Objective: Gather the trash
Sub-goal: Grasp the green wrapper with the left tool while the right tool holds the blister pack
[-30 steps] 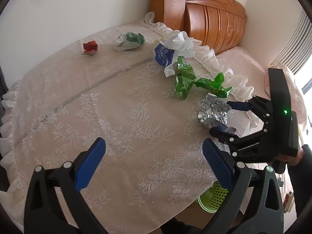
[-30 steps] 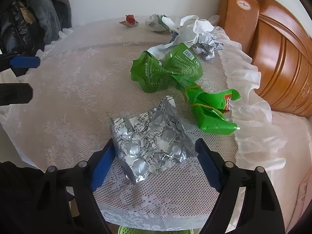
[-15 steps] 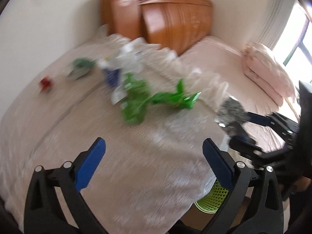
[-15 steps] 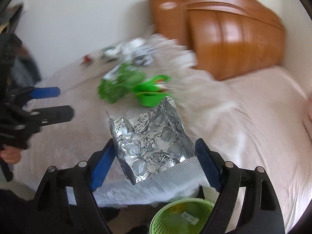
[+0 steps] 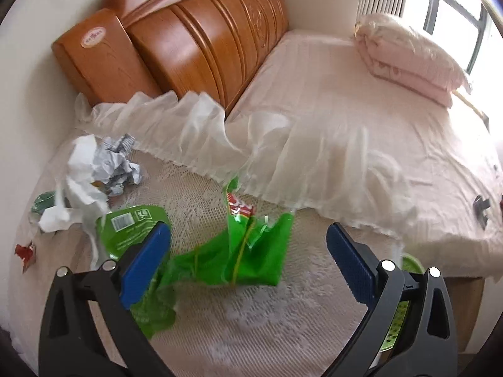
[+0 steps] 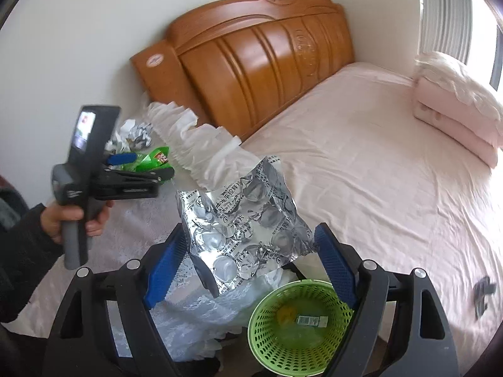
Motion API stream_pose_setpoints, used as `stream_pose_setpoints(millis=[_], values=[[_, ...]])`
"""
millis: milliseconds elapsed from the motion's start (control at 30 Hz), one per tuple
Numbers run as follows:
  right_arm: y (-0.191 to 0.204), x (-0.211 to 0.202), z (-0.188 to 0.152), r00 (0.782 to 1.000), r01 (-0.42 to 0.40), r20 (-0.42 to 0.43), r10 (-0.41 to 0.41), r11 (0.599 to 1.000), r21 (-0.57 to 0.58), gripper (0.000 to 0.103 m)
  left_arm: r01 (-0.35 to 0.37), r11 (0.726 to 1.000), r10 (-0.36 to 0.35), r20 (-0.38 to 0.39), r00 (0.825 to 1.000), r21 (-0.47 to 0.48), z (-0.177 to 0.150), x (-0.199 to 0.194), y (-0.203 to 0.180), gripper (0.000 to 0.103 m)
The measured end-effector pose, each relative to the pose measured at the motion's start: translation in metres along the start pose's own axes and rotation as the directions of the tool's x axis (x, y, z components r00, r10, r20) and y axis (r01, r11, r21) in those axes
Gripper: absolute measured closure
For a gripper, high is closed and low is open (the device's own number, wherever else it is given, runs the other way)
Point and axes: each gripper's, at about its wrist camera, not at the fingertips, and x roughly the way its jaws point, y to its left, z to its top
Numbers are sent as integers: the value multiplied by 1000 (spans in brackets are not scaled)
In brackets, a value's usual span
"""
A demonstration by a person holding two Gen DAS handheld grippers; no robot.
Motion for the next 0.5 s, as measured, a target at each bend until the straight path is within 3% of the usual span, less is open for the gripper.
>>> stream_pose_setpoints(millis=[133, 267, 400, 500], values=[[6, 3, -2, 1000, -12, -1, 12, 1000, 15, 21, 1, 1000, 0, -27, 1000, 24, -3, 9, 3, 22], [12, 6, -2, 1000, -26, -6, 26, 1000, 6, 21, 27, 999, -26, -43, 999, 26, -4, 15, 3, 44], [21, 5, -1, 999, -35, -8, 35, 999, -10, 21, 19, 1000, -19, -37, 999, 17, -4, 12, 3, 54], [24, 6, -2, 999, -42, -8, 42, 999, -12, 21, 20, 1000, -20, -24, 1000, 1, -7, 2, 3, 55]])
